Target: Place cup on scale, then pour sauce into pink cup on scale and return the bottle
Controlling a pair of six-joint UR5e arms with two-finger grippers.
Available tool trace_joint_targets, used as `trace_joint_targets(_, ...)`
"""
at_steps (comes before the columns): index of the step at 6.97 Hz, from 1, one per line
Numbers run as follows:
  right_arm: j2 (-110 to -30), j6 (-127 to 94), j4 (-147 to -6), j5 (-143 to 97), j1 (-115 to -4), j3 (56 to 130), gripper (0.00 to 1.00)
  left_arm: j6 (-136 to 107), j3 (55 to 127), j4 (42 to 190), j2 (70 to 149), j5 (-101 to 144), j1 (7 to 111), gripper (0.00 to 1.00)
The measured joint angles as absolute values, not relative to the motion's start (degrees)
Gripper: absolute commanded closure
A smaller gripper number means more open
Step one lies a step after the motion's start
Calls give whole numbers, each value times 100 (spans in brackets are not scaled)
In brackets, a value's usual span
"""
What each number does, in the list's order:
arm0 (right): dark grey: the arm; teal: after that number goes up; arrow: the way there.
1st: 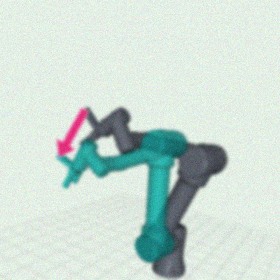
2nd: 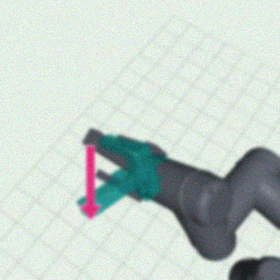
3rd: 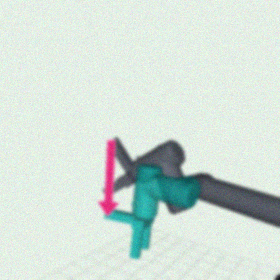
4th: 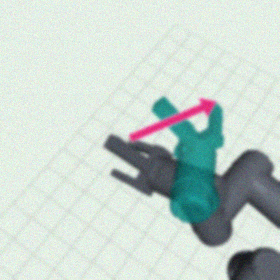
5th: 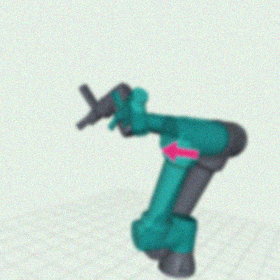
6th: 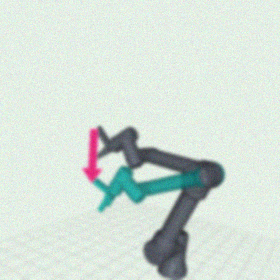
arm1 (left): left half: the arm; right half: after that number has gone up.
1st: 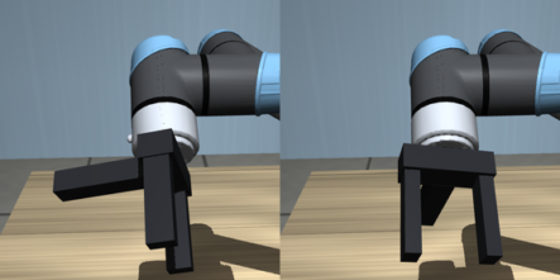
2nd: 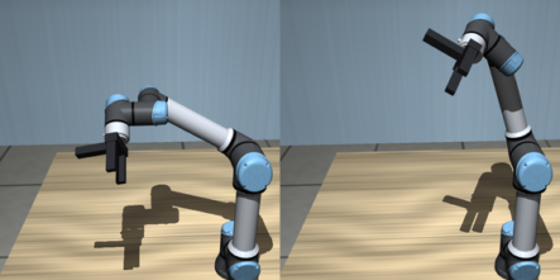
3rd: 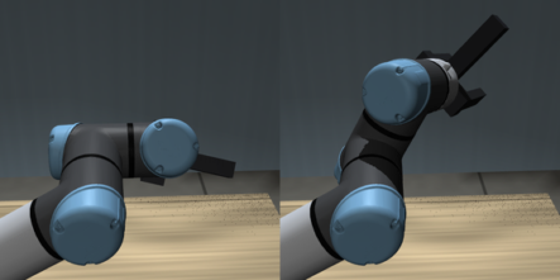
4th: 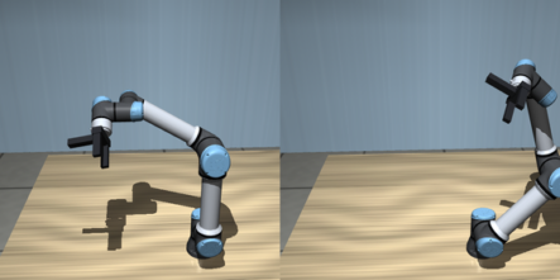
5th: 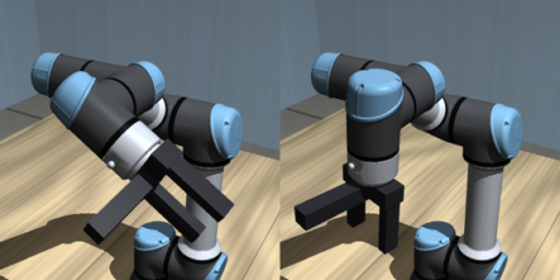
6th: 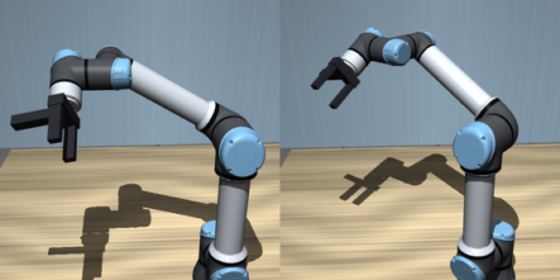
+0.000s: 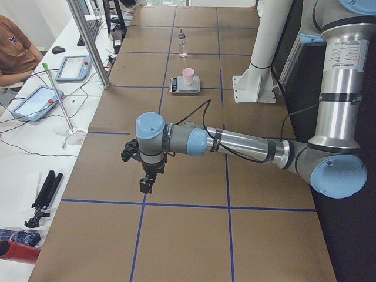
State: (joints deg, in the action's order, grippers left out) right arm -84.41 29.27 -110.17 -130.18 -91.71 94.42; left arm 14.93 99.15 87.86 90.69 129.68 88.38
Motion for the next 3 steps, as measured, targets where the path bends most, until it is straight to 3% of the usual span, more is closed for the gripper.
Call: trace_joint_targets(3, -8806, 1560, -9746, -13275, -9232, 9030, 0, 1496, 9818, 8785, 8803, 12966, 8841, 0)
